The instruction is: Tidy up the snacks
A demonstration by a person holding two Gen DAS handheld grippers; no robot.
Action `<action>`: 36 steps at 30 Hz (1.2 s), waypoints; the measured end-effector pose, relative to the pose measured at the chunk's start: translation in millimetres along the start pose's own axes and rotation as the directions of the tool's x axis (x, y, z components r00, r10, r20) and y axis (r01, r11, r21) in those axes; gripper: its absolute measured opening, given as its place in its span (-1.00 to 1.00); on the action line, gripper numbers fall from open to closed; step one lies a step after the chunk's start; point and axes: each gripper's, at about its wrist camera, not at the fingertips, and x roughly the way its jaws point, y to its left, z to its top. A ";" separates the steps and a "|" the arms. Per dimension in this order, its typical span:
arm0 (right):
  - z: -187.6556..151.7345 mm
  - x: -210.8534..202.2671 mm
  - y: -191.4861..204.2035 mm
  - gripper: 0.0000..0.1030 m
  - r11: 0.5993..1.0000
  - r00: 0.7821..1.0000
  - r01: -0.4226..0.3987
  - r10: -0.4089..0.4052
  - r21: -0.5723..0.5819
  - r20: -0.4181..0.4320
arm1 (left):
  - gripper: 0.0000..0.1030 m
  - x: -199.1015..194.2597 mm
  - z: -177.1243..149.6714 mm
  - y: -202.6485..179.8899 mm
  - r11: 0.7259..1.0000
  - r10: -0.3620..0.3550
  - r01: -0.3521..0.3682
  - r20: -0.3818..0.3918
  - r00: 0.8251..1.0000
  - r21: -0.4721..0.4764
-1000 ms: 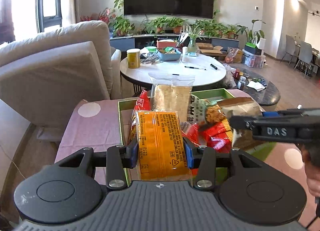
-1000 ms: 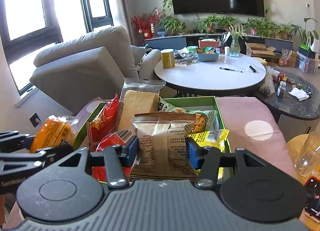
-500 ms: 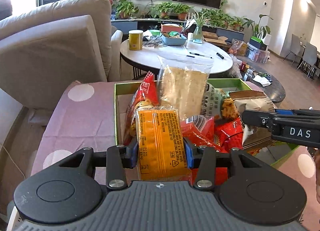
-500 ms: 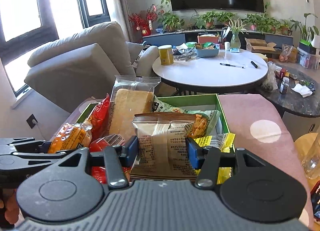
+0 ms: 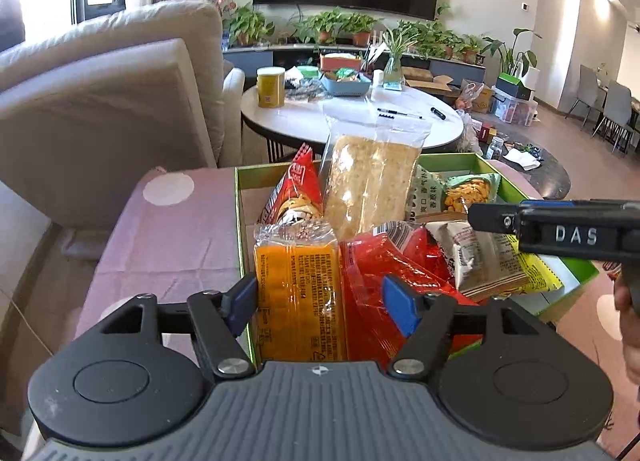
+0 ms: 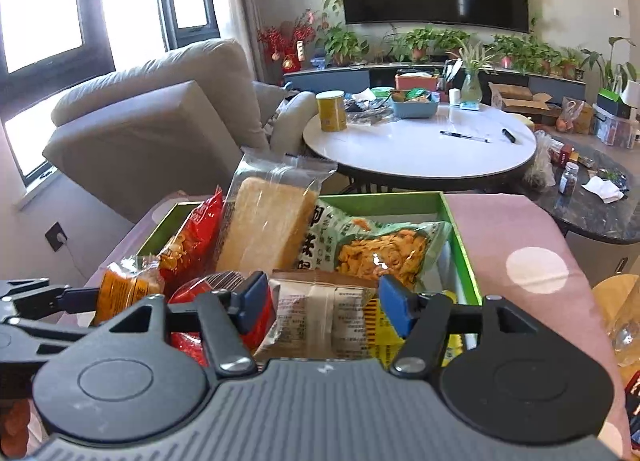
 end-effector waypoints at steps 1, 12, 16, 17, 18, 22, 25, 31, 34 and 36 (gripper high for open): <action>0.2 -3.1 -2.0 0.46 1.000 1.000 -0.002 0.002 0.008 0.002 | 0.37 -2.3 -1.0 -2.0 1.000 0.007 -0.008 0.007 1.000 0.012; -10.3 -30.2 -7.8 0.55 1.000 1.000 -0.011 0.010 0.009 0.011 | 0.53 -26.6 -5.3 -9.3 0.999 0.031 -0.032 0.043 0.999 0.022; -15.9 -41.0 -10.7 0.57 1.000 1.000 -0.009 0.008 0.014 0.016 | 0.54 -37.2 -9.6 -16.0 0.999 0.027 -0.029 0.051 0.998 0.042; -16.6 -43.0 -11.7 0.58 1.000 1.000 -0.005 0.005 0.017 0.017 | 0.54 -40.3 -10.9 -17.1 0.999 0.024 -0.027 0.053 0.998 0.042; -17.2 -45.1 -12.2 0.58 1.000 1.000 -0.001 0.001 0.020 0.017 | 0.54 -43.5 -11.9 -18.0 0.999 0.022 -0.024 0.057 0.998 0.041; -22.1 -57.0 -15.2 0.58 0.999 1.000 0.004 -0.005 0.032 0.020 | 0.55 -59.3 -19.0 -20.3 0.999 0.013 -0.015 0.069 0.998 0.036; -26.7 -66.5 -17.1 0.59 0.999 1.000 0.008 -0.009 0.033 0.024 | 0.56 -71.8 -29.9 -24.5 0.998 -0.019 0.016 0.059 0.998 0.056; -35.0 -80.8 -23.3 0.59 0.998 1.000 0.006 -0.007 0.055 0.025 | 0.56 -92.3 -70.3 -41.9 0.977 -0.179 0.184 -0.056 0.982 0.111; -38.2 -83.2 -23.8 0.59 0.998 1.000 0.012 -0.013 0.057 0.020 | 0.56 -102.1 -88.9 -53.4 0.952 -0.254 0.266 -0.099 0.962 0.148; -41.0 -84.5 -22.0 0.59 0.999 1.000 0.012 -0.013 0.051 0.017 | 0.55 -105.5 -98.4 -62.4 0.934 -0.294 0.312 -0.122 0.948 0.173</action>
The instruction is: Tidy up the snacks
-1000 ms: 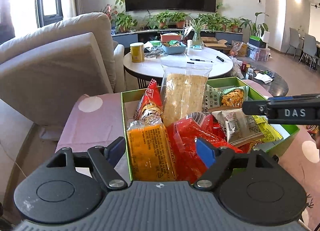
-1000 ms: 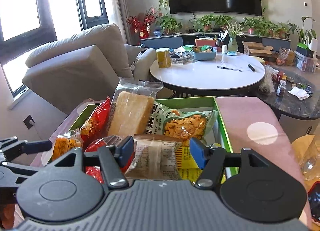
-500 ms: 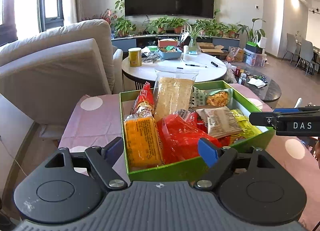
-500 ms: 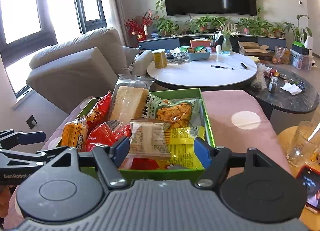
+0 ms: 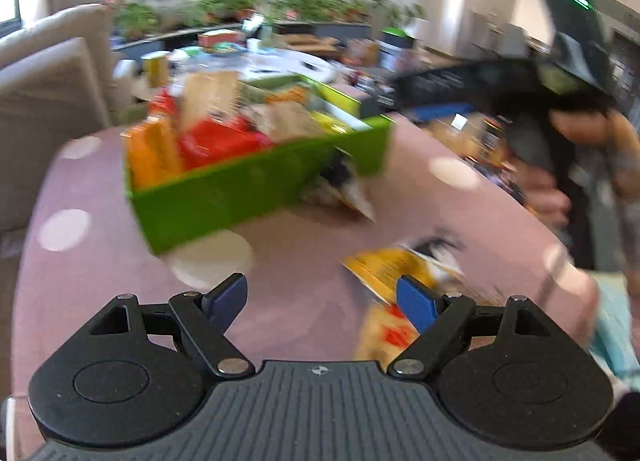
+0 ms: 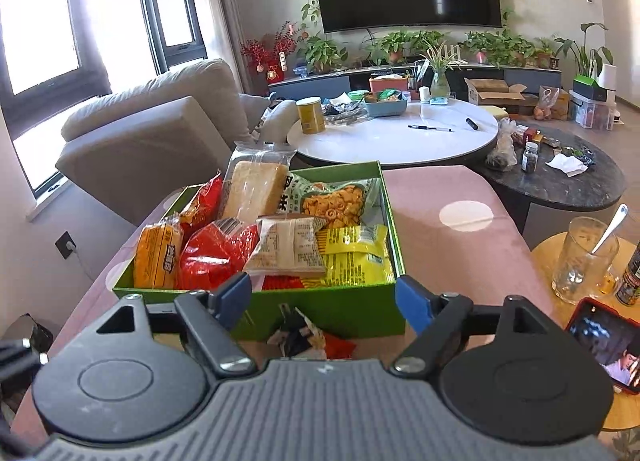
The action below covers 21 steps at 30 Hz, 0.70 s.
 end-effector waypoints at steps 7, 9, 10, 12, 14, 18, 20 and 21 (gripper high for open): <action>-15.7 6.1 6.5 0.61 0.997 0.998 -0.017 0.013 -0.073 -0.057 | 0.55 24.7 -16.8 -27.4 0.995 -0.009 0.018 -0.092 0.996 0.094; -22.1 10.2 6.8 0.61 0.996 0.997 -0.003 -0.004 -0.091 -0.075 | 0.53 31.2 -19.2 -26.7 0.996 -0.008 0.018 -0.107 0.994 0.091; -25.6 12.1 6.9 0.61 0.995 0.996 0.006 -0.014 -0.097 -0.083 | 0.52 32.9 -21.6 -26.5 0.996 -0.003 0.013 -0.113 0.994 0.089; -30.2 16.6 5.2 0.61 0.994 0.995 0.016 -0.026 -0.104 -0.098 | 0.33 37.2 -23.5 -24.8 0.996 0.006 0.004 -0.122 0.993 0.084; -34.0 19.9 4.8 0.61 0.995 0.994 0.017 -0.028 -0.103 -0.109 | 0.20 38.6 -24.7 -21.0 0.998 -0.020 0.028 -0.127 0.992 0.057; -37.9 24.2 3.8 0.61 0.995 0.992 0.018 -0.029 -0.096 -0.123 | -0.26 35.3 -25.9 -18.9 0.997 -0.064 0.068 -0.122 0.990 0.026; -39.4 25.3 3.9 0.61 0.995 0.991 0.017 -0.030 -0.096 -0.128 | -0.34 33.1 -26.0 -18.5 0.997 -0.065 0.068 -0.117 0.991 0.022; -40.1 26.0 4.3 0.61 0.995 0.991 0.017 -0.030 -0.098 -0.129 | -0.34 31.7 -25.7 -18.4 0.998 -0.057 0.060 -0.114 0.992 0.021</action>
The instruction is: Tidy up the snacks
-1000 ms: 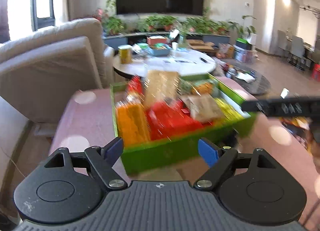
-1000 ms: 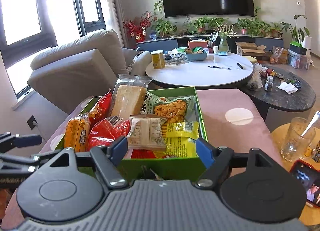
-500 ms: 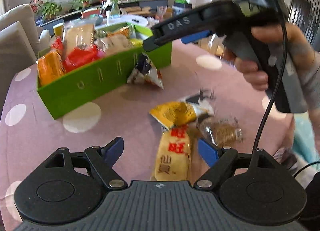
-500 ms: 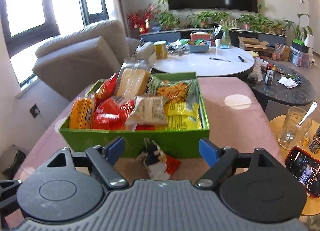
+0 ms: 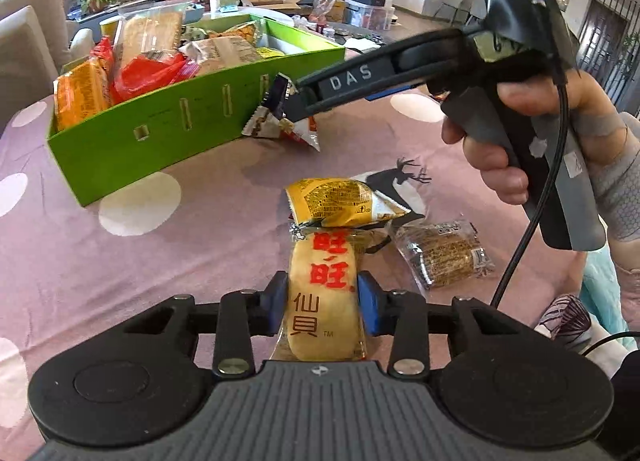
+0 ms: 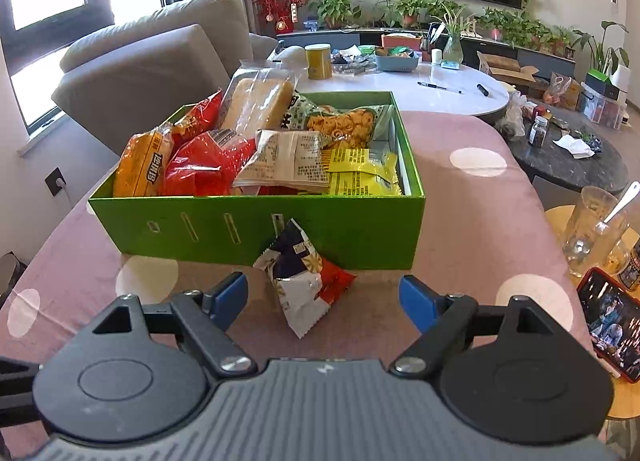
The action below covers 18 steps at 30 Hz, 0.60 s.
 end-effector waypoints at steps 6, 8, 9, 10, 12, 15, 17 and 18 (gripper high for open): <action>-0.7 5.7 3.4 0.61 1.000 1.000 0.001 -0.002 -0.021 -0.009 | -0.34 -8.9 -3.6 17.9 0.996 0.075 -0.073 0.018 0.997 -0.055; -1.1 9.4 6.0 0.61 0.999 1.000 0.002 -0.002 -0.036 -0.012 | -0.35 -11.7 -4.8 26.9 0.990 0.106 -0.103 0.026 0.994 -0.091; -1.6 11.4 7.8 0.61 0.999 1.000 0.003 -0.003 -0.047 -0.013 | -0.34 -13.2 -5.3 32.2 0.987 0.123 -0.119 0.029 0.992 -0.110; -1.8 13.4 9.3 0.61 0.998 1.000 0.004 -0.004 -0.059 -0.014 | -0.34 -14.3 -5.1 37.6 0.982 0.141 -0.136 0.033 0.989 -0.131; -1.9 18.4 12.5 0.66 0.996 1.000 0.014 -0.015 -0.084 -0.015 | -0.34 -16.5 -5.3 46.4 0.973 0.169 -0.160 0.039 0.985 -0.165; -2.2 25.7 16.7 0.70 0.992 0.999 0.043 -0.044 -0.122 -0.011 | -0.34 -19.5 -5.4 52.9 0.963 0.196 -0.184 0.047 0.979 -0.195; -1.7 32.2 19.7 0.70 0.989 0.998 0.055 -0.058 -0.141 -0.019 | -0.34 -18.8 -4.7 53.7 0.961 0.211 -0.198 0.046 0.976 -0.195; -2.0 35.0 20.5 0.70 0.988 0.998 0.057 -0.061 -0.147 -0.026 | -0.34 -17.6 -4.8 54.8 0.960 0.212 -0.200 0.045 0.976 -0.194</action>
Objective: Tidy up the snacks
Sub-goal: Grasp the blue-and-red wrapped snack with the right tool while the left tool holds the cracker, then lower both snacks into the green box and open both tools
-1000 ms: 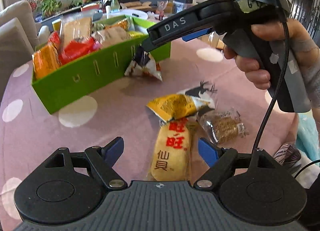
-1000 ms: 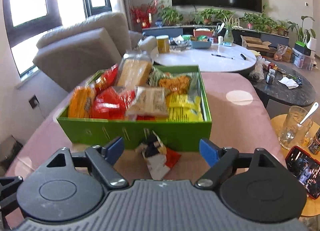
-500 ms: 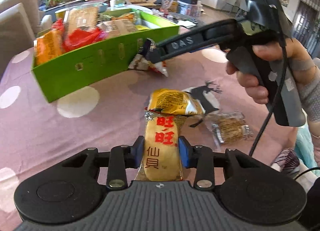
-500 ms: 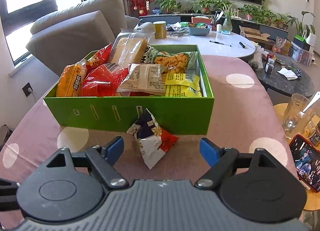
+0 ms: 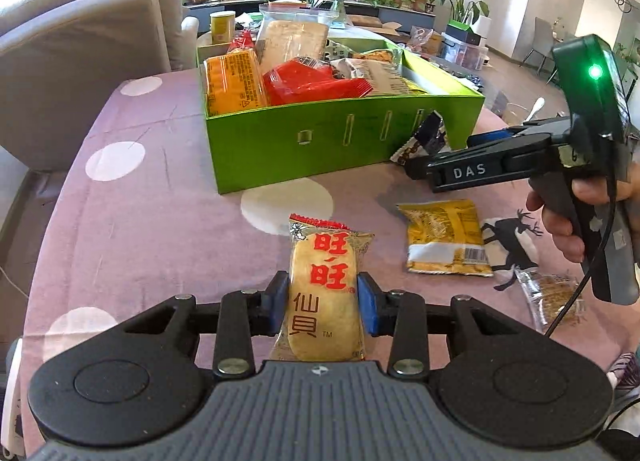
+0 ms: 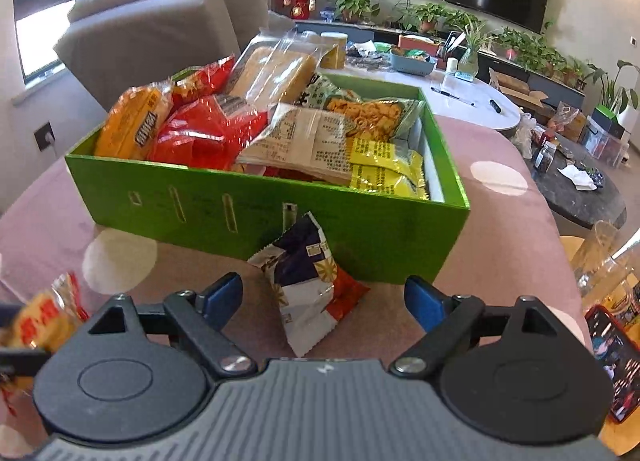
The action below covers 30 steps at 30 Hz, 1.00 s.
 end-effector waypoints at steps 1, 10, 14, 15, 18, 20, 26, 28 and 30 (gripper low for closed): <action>0.0 2.5 0.7 0.70 1.000 1.000 0.000 0.000 -0.003 -0.006 | -0.34 1.4 -0.2 0.3 1.000 -0.002 0.002 -0.003 1.000 -0.001; -1.4 13.1 1.4 0.69 1.000 1.000 0.017 -0.017 0.003 -0.022 | -0.19 13.8 -0.3 3.0 1.000 -0.009 0.009 -0.017 1.000 -0.019; -0.3 9.8 -0.4 0.69 0.999 1.000 -0.023 0.024 0.035 -0.014 | 0.00 15.5 -2.3 -3.8 0.999 0.022 -0.021 -0.011 1.000 0.035; -0.5 7.5 1.2 0.68 0.999 1.000 -0.020 0.021 0.027 -0.006 | 0.00 15.6 -2.9 -5.0 0.999 0.025 -0.025 -0.009 1.000 0.045; -2.1 -3.1 5.6 0.68 0.999 0.999 -0.037 0.037 0.035 0.003 | -0.20 15.4 -4.3 -5.1 0.998 0.029 -0.029 0.001 1.000 0.053; -3.3 -12.0 4.8 0.67 0.996 0.997 -0.071 0.070 0.059 0.017 | -0.31 13.6 -3.9 -3.3 0.998 0.027 -0.027 0.000 1.000 0.049; 1.2 -37.9 5.9 0.61 0.992 0.993 -0.095 0.089 0.079 0.080 | -0.33 1.3 -3.3 -5.7 0.998 0.024 -0.026 0.036 0.999 0.049; 3.9 -44.1 6.2 0.60 0.993 0.992 -0.092 0.084 0.077 0.097 | -0.33 -5.0 -1.7 -6.6 0.999 0.017 -0.020 0.056 0.998 0.046; 5.9 -49.2 4.9 0.60 0.992 0.990 -0.098 0.088 0.084 0.110 | -0.33 -10.5 0.9 -7.0 0.999 0.014 -0.017 0.072 0.997 0.045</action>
